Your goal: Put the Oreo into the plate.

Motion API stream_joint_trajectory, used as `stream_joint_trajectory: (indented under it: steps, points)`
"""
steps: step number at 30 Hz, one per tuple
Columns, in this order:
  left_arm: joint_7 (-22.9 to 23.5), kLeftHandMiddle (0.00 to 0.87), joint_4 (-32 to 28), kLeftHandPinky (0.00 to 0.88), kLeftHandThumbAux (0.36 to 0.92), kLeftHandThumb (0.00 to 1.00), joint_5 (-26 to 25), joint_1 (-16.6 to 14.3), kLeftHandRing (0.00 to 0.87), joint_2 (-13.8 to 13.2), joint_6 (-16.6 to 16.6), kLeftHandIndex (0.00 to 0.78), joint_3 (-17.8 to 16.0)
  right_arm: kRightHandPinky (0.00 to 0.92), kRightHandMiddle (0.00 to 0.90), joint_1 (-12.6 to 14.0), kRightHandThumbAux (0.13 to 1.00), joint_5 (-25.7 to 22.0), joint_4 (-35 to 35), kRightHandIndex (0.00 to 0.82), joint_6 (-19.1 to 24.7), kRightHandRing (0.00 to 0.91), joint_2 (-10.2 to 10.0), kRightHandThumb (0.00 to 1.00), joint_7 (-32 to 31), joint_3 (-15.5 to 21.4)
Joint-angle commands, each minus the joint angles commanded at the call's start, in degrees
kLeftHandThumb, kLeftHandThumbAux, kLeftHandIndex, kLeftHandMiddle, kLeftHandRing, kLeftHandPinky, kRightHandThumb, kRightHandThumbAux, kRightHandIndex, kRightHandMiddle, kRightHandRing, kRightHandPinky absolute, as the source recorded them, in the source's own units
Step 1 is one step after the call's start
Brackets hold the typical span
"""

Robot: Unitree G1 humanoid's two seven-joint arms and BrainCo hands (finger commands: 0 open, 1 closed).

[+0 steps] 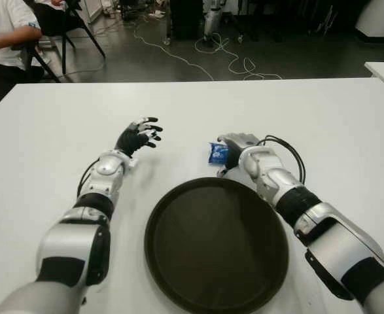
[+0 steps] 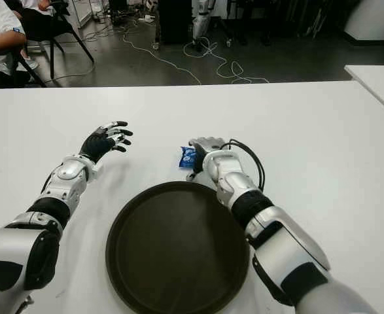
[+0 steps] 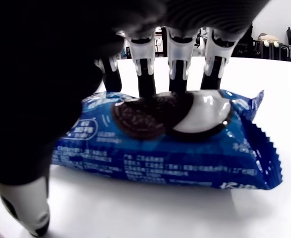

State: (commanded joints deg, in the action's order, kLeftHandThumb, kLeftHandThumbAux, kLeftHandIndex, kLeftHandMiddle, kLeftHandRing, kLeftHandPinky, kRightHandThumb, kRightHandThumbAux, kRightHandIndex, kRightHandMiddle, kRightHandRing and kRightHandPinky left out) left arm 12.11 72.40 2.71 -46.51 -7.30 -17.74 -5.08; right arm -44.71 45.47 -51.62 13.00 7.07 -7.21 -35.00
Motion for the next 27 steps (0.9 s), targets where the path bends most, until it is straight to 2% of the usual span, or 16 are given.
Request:
stream_joint_trajectory:
  steps: [14,27]
  points:
    - [-0.3,0.337,-0.1,0.435,0.668,0.507,-0.1,0.0,0.385,0.2,0.2,0.221,-0.1,0.19,0.168,0.1,0.723,-0.2,-1.0,0.149,-1.3,0.188,-0.1,0.0,1.4,0.1]
    - [0.0,0.337,-0.2,0.435,0.683,0.507,-0.1,0.2,0.386,-0.1,-0.2,0.222,-0.2,0.204,0.178,0.1,0.73,-1.1,-1.0,0.161,-1.0,0.194,-0.5,0.0,1.1,0.5]
